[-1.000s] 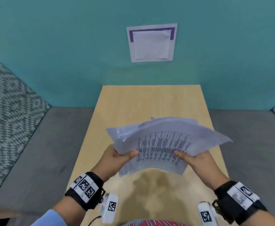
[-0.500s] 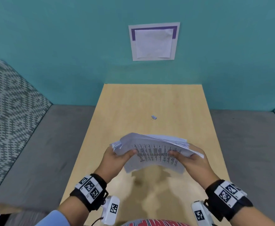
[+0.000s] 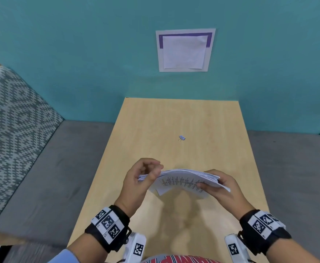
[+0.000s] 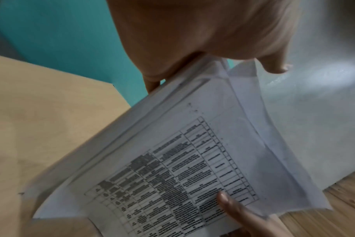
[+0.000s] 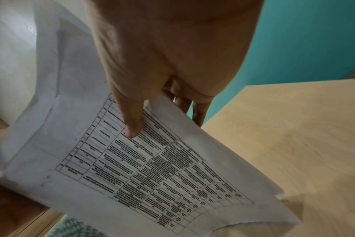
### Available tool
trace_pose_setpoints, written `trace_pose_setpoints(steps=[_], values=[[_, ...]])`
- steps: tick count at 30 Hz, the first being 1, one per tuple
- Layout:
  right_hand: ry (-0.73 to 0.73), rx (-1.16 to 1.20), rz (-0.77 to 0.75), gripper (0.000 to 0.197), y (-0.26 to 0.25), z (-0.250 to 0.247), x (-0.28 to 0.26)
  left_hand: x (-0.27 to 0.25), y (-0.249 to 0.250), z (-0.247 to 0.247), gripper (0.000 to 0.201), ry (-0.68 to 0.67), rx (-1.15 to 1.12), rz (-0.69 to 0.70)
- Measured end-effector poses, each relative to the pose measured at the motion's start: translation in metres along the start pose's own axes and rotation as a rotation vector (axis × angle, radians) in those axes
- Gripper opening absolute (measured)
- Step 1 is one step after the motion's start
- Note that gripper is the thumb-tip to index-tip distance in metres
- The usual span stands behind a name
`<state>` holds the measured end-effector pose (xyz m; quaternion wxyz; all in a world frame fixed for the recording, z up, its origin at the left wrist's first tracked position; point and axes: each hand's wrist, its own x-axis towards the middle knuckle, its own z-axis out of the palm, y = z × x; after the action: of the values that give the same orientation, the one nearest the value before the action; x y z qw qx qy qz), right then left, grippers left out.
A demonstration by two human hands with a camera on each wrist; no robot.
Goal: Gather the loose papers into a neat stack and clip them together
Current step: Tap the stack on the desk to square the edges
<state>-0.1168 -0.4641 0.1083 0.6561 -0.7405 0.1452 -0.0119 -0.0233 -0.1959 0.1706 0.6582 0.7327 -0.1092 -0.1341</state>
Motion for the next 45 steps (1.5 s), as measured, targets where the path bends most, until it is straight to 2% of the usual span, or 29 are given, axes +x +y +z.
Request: trace_pose_setpoints(steps=[3, 6, 8, 12, 14, 15, 17, 19, 21, 22, 25, 27, 29, 30, 31, 33, 34, 35, 37, 39, 40, 42, 45], values=[[-0.01, -0.042, -0.007, 0.02, -0.004, 0.0, 0.002, 0.007, 0.001, 0.006, 0.009, 0.069, 0.047, -0.015], [-0.012, -0.052, -0.002, 0.023, -0.008, -0.001, 0.004, 0.011, 0.001, 0.002, 0.007, 0.123, 0.04, -0.007], [-0.015, -0.036, 0.008, 0.025, -0.008, 0.0, 0.005, 0.012, 0.003, 0.0, 0.003, 0.111, 0.034, -0.005], [-0.038, -0.022, 0.045, 0.022, -0.009, 0.002, 0.008, 0.016, 0.005, -0.005, 0.009, 0.033, 0.139, -0.028], [-0.018, -0.055, 0.069, 0.014, -0.007, 0.005, 0.009, 0.018, 0.013, -0.01, 0.015, 0.036, 0.144, 0.024], [-0.002, -0.087, 0.073, 0.016, -0.006, 0.005, 0.009, 0.018, 0.021, -0.012, 0.024, 0.016, 0.193, 0.061], [-0.014, -0.164, 0.071, 0.028, -0.003, 0.006, 0.008, 0.02, 0.037, -0.014, 0.048, -0.11, 0.52, 0.185], [-0.062, -0.249, 0.015, 0.015, -0.004, 0.006, 0.006, 0.021, 0.047, -0.007, 0.069, -0.28, 0.96, 0.341], [-0.122, -0.353, -0.072, 0.028, -0.011, 0.009, 0.001, 0.023, 0.048, 0.003, 0.079, -0.42, 1.146, 0.287], [-0.152, -0.391, -0.113, 0.034, -0.017, 0.011, -0.001, 0.022, 0.045, 0.008, 0.075, -0.466, 1.193, 0.234], [-0.211, -0.401, -0.179, 0.043, -0.03, 0.018, -0.006, 0.019, 0.034, 0.015, 0.036, -0.483, 1.385, 0.192], [-0.192, -0.348, -0.123, 0.042, -0.028, 0.017, -0.005, 0.017, 0.035, 0.013, 0.027, -0.482, 1.45, 0.184], [-0.106, -0.321, -0.029, 0.041, -0.024, 0.009, -0.003, 0.02, 0.034, 0.002, 0.025, -0.487, 1.392, 0.178], [-0.035, -0.361, 0.018, 0.047, -0.019, 0.002, -0.001, 0.023, 0.035, -0.005, 0.023, -0.467, 1.324, 0.173], [0.046, -0.401, 0.086, 0.063, -0.014, -0.007, 0.001, 0.026, 0.035, -0.014, 0.024, -0.439, 1.22, 0.151], [0.195, -0.38, 0.243, 0.094, -0.001, -0.026, 0.001, 0.029, 0.037, -0.031, 0.05, -0.36, 0.953, 0.058], [0.219, -0.294, 0.291, 0.098, 0.004, -0.034, 0.001, 0.031, 0.039, -0.04, 0.057, -0.325, 0.812, -0.012], [0.192, -0.162, 0.302, 0.094, 0.007, -0.041, 0.001, 0.031, 0.04, -0.048, 0.055, -0.307, 0.679, -0.084], [0.05, 0.108, 0.266, 0.072, 0.0, -0.046, 0.0, 0.031, 0.04, -0.058, 0.038, -0.297, 0.432, -0.204], [-0.057, 0.265, 0.23, 0.055, -0.018, -0.044, -0.002, 0.029, 0.037, -0.06, 0.021, -0.272, 0.246, -0.276], [-0.075, 0.301, 0.211, 0.052, -0.028, -0.044, -0.002, 0.027, 0.036, -0.059, 0.015, -0.25, 0.187, -0.279], [-0.07, 0.286, 0.149, 0.049, -0.049, -0.043, -0.005, 0.025, 0.032, -0.055, 0.021, -0.192, 0.114, -0.245], [0.071, 0.123, 0.032, 0.039, -0.067, -0.044, -0.014, 0.027, 0.02, -0.054, 0.026, -0.138, 0.109, -0.19]])
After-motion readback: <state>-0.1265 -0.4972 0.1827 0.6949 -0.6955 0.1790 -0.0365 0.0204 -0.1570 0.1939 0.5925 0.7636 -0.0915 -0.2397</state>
